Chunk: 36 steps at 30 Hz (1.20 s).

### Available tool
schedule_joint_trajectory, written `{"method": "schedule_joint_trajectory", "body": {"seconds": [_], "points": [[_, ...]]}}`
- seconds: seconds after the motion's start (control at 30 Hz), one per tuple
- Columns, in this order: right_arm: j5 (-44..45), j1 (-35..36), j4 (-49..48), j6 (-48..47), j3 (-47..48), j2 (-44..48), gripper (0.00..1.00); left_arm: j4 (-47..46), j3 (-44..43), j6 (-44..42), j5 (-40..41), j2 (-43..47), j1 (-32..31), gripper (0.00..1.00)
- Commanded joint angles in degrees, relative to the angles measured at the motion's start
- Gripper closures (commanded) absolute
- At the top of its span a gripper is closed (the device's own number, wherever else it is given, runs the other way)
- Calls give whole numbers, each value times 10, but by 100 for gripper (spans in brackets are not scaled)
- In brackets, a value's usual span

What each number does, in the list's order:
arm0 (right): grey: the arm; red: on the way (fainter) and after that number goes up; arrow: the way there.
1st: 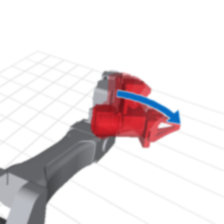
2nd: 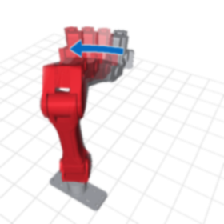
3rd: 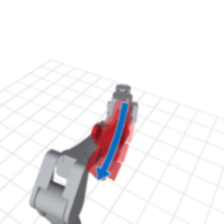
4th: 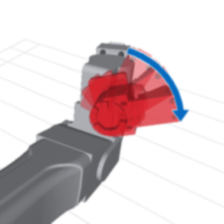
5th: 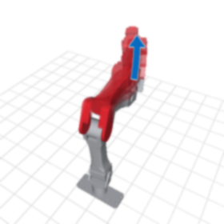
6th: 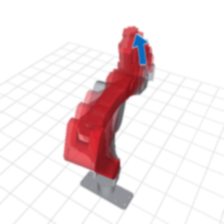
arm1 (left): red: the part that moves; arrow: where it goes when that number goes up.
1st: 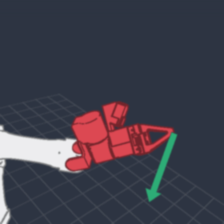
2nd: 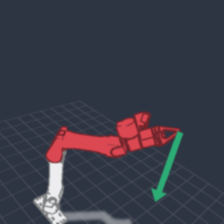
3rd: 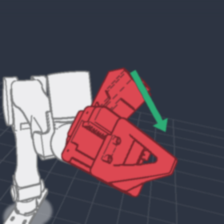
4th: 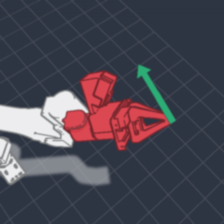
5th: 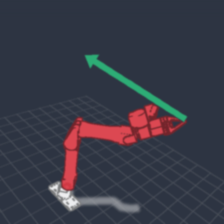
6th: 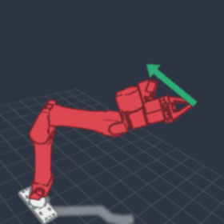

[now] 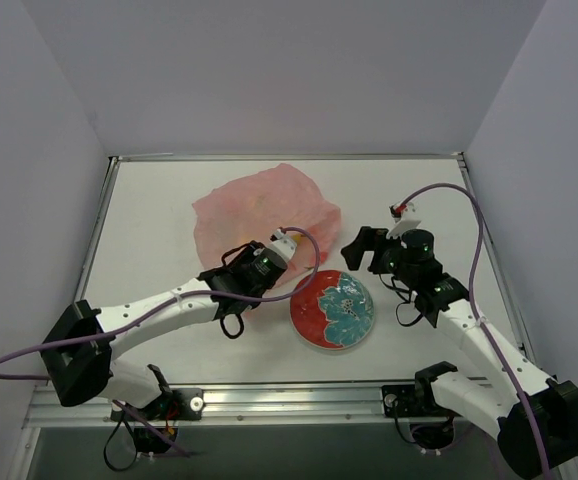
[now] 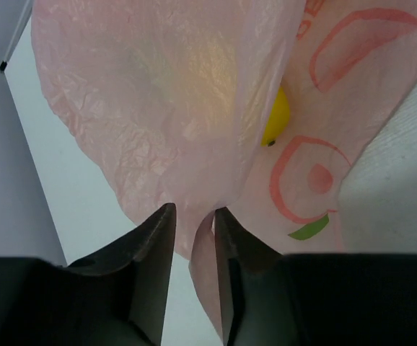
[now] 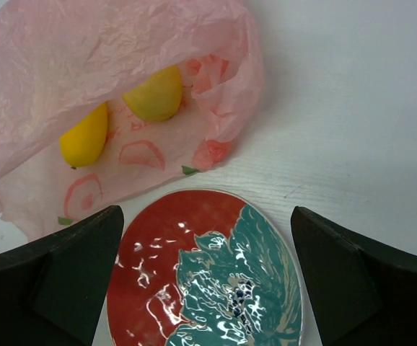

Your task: Take the fake fruits out of the plastic bag

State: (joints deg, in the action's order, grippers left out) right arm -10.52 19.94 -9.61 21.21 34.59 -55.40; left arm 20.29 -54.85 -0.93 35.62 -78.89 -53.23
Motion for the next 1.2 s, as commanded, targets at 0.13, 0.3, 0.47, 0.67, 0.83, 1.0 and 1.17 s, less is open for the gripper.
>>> {"method": "schedule_joint_trajectory", "body": {"seconds": [0.13,0.3,0.47,0.67,0.83,1.0,1.17], "points": [[-78,19,-45,21,-13,7,13,9,-47,35,16,15,19,95],[-36,128,-70,20,15,-40,18,12,-51,59,-8,49,55,98],[11,193,-97,27,61,-136,20,10,-43,89,-22,92,91,98],[19,226,-156,40,127,-262,20,3,-30,102,-10,143,96,98],[29,245,-168,39,202,-378,16,-4,-23,103,-23,174,96,98],[28,258,-168,37,290,-472,14,4,-28,106,-30,176,96,98],[45,267,-156,33,351,-551,12,12,-32,114,-31,180,96,98]]}}
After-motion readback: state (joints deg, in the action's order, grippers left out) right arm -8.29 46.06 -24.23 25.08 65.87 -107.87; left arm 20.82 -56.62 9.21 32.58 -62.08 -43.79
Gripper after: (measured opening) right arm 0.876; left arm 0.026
